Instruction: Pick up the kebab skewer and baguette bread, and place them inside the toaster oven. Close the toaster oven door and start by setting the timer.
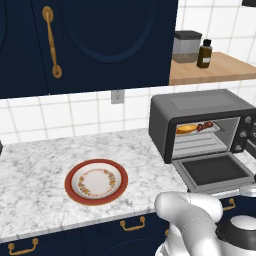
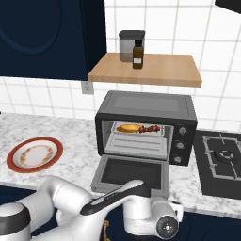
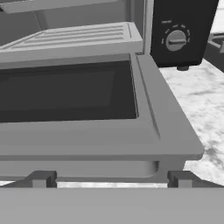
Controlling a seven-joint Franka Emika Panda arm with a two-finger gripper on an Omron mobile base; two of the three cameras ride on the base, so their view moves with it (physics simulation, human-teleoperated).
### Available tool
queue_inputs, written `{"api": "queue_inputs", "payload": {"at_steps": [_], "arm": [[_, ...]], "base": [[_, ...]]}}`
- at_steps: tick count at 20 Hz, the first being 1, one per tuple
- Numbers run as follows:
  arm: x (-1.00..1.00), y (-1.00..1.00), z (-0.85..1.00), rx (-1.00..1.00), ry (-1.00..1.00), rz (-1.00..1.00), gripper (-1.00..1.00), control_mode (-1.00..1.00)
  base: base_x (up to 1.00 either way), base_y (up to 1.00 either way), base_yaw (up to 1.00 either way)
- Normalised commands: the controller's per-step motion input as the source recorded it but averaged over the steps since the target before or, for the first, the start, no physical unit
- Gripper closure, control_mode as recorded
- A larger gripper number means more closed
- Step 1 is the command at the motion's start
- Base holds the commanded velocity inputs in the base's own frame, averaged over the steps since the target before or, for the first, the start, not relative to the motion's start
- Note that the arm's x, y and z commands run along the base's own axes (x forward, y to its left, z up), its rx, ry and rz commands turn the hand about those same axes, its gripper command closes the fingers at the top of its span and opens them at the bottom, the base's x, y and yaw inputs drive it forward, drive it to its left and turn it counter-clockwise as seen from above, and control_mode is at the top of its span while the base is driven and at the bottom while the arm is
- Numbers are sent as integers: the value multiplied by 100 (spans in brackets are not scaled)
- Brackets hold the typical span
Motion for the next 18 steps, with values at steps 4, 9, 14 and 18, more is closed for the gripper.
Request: {"api": "queue_inputs", "payload": {"at_steps": [4,9,14,18], "arm": [[17,24,19,0,-1,0,-100,-100],[9,11,0,0,2,0,-100,-100],[-3,2,-18,0,6,-3,-100,-100],[0,0,-2,0,8,-1,-100,-100]], "base": [[0,0,0],[0,0,0],[0,0,0],[0,0,0]]}}
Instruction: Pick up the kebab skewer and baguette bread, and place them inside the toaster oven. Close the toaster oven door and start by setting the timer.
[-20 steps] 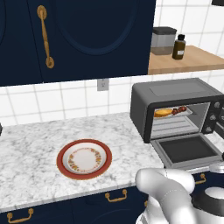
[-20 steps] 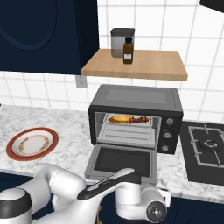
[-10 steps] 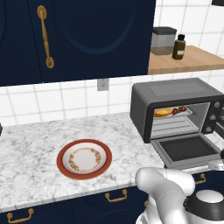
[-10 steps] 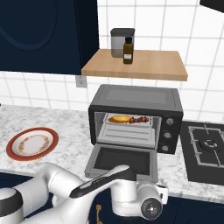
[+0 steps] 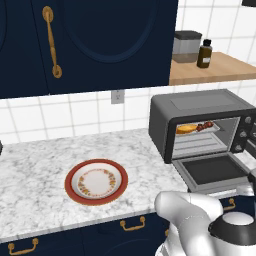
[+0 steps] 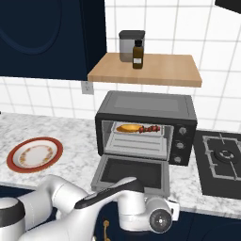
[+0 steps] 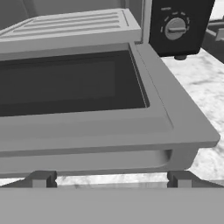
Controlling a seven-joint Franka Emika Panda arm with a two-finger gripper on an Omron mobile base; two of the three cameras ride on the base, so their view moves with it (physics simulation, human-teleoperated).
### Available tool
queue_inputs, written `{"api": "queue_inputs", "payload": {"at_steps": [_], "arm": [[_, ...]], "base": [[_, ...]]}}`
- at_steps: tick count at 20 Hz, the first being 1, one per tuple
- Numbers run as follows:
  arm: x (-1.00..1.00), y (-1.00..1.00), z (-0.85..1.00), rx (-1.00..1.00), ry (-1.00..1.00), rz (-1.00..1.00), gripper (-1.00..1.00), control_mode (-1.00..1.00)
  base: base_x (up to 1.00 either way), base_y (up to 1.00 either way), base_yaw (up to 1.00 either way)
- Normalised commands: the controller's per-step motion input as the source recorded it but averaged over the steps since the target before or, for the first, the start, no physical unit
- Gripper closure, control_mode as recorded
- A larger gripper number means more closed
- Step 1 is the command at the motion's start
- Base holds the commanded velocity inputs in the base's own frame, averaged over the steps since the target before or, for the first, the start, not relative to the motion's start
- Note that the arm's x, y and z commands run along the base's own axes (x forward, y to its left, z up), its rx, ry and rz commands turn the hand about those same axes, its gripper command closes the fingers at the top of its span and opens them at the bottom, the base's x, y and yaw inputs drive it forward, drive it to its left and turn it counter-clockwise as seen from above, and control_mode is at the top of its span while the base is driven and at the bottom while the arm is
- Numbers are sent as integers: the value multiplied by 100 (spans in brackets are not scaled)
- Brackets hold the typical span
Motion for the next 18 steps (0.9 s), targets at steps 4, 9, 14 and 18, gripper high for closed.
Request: {"api": "queue_inputs", "payload": {"at_steps": [4,9,14,18], "arm": [[0,1,-3,-1,8,0,-100,-100],[-8,0,-2,0,3,0,-100,-100],[-2,0,-3,0,-5,0,-100,-100],[3,0,-18,0,-7,0,-100,-100]], "base": [[0,0,0],[0,0,0],[0,0,0],[0,0,0]]}}
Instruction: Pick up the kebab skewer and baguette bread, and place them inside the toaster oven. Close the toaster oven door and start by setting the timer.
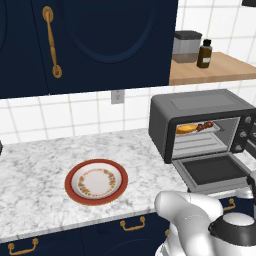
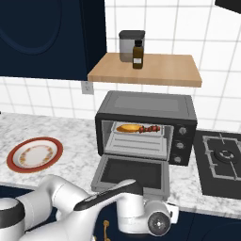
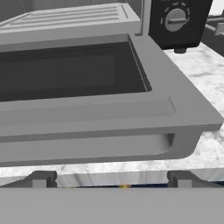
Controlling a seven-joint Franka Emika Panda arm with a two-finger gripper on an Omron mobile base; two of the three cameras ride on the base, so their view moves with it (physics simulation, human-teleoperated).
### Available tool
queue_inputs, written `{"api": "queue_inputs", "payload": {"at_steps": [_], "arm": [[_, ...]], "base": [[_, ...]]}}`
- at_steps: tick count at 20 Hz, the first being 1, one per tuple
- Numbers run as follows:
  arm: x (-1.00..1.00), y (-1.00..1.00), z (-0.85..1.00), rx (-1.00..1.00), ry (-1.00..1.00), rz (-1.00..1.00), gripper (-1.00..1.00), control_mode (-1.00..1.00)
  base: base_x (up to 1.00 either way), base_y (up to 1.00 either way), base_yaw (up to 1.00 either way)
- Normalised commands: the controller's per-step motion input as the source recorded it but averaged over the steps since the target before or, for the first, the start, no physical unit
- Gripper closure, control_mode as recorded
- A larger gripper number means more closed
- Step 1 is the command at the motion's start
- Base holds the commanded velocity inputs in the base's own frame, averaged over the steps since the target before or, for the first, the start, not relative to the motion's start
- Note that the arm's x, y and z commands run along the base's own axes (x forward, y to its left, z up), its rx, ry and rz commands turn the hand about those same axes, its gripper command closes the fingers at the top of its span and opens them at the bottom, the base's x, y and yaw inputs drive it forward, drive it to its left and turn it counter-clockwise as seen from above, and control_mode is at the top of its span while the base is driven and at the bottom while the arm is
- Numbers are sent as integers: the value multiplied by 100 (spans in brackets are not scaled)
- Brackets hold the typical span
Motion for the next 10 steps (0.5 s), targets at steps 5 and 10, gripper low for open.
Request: {"api": "queue_inputs", "payload": {"at_steps": [5,10], "arm": [[3,2,-12,0,-4,0,-100,-100],[11,4,0,0,0,0,-100,-100]], "base": [[0,0,0],[0,0,0]]}}
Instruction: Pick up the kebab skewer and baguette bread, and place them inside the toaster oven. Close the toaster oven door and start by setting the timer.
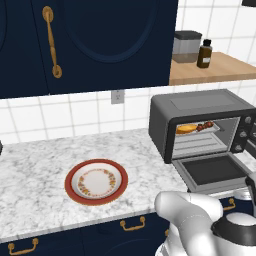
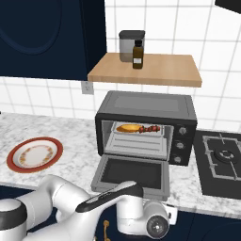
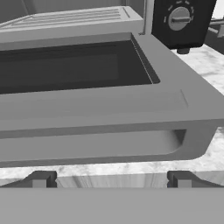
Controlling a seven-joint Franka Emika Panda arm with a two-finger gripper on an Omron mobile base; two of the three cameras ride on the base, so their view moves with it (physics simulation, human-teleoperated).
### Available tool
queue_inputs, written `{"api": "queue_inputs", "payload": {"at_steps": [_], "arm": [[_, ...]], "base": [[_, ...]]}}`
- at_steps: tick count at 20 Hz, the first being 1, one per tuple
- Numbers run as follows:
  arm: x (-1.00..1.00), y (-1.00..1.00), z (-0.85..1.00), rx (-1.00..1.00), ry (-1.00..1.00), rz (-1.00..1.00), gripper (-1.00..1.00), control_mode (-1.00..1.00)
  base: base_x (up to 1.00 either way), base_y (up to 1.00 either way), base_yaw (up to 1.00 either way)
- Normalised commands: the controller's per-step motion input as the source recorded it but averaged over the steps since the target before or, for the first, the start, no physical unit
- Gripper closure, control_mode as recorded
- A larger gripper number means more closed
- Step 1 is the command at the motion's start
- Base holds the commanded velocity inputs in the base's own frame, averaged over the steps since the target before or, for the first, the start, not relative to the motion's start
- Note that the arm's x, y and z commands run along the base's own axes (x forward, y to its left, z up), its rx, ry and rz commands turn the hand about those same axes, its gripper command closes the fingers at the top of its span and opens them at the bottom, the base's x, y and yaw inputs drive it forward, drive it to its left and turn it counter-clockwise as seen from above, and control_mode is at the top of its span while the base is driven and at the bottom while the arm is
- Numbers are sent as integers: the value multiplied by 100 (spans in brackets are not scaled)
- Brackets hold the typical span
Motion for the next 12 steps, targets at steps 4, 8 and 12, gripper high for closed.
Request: {"api": "queue_inputs", "payload": {"at_steps": [4,8,12], "arm": [[11,9,0,0,0,0,-100,-100],[5,6,0,0,0,0,-100,-100],[9,3,2,0,0,0,-100,-100]], "base": [[0,0,0],[0,0,0],[0,0,0]]}}
